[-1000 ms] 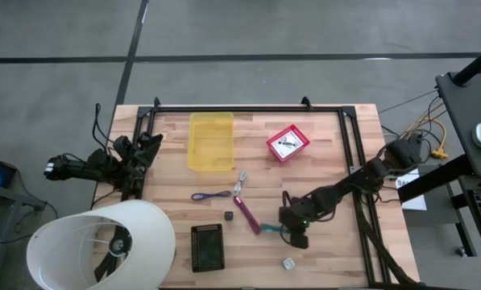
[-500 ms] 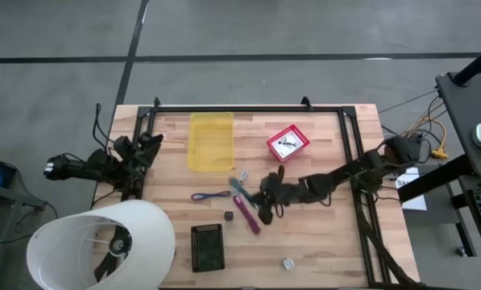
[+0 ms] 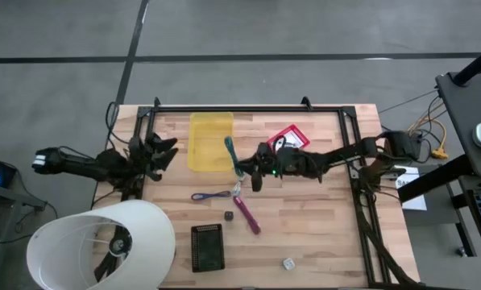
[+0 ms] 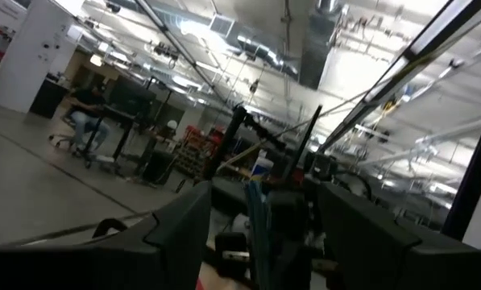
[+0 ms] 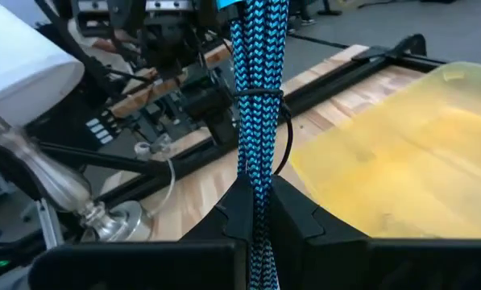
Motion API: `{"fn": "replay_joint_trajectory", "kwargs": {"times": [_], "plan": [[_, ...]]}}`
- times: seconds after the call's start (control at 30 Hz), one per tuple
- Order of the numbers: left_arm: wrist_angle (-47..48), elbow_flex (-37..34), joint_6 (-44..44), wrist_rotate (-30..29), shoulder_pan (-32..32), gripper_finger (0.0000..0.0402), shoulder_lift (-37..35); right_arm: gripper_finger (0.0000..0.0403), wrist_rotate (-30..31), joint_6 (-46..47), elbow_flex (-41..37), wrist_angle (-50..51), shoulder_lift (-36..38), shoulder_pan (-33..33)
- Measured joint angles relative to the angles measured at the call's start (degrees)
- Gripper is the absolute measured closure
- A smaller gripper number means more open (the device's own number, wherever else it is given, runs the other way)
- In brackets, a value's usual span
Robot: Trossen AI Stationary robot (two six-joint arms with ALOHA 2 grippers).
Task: Pick and place items into bin
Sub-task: Put the light blue charger cable into the yellow bin
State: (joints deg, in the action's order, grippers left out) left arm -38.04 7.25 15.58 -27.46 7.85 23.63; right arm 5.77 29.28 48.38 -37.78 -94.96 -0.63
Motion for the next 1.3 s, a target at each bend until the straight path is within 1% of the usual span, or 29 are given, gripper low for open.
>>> {"fn": "replay_joint_trajectory", "kwargs": {"times": [0.1,0.23,0.33,0.43,0.53,0.7,0.87,1.07,1.3], "plan": [[-0.2,1.5,0.0,0.0,-0.2,0.0187,4.2,0.0390,-3.2,-1.3,0.9,0.0,0.0,-1.6],[-3.9,3.0,0.1,-0.1,-1.0,0.0187,7.8,0.0390,-6.1,-3.8,2.7,0.0,0.0,-2.7],[-5.3,4.6,0.0,0.0,-1.8,0.0187,11.8,0.0390,-6.2,-4.8,4.1,1.3,0.1,-3.3],[-5.3,6.6,0.0,0.2,-2.6,0.0187,15.2,0.0390,-6.2,-7.0,4.9,1.7,0.1,-3.5],[-5.0,8.8,0.0,0.8,-3.2,0.0187,19.0,0.0390,-6.2,-7.3,5.8,1.5,0.1,-3.6],[-5.1,12.8,0.0,4.4,-5.0,0.0187,25.1,0.0390,-6.2,-7.5,5.9,1.6,0.1,-3.6],[-5.3,16.9,0.5,5.5,-6.6,0.0187,30.7,0.0390,-6.2,-7.5,5.8,3.9,0.1,-3.5],[-5.3,21.3,0.5,10.5,-8.7,0.0187,36.9,0.0390,-6.2,-7.5,5.8,4.5,0.1,-3.6],[-5.3,24.7,0.3,11.9,-10.0,0.0187,42.4,0.0390,-6.2,-7.5,5.8,4.4,0.1,-3.6]]}}
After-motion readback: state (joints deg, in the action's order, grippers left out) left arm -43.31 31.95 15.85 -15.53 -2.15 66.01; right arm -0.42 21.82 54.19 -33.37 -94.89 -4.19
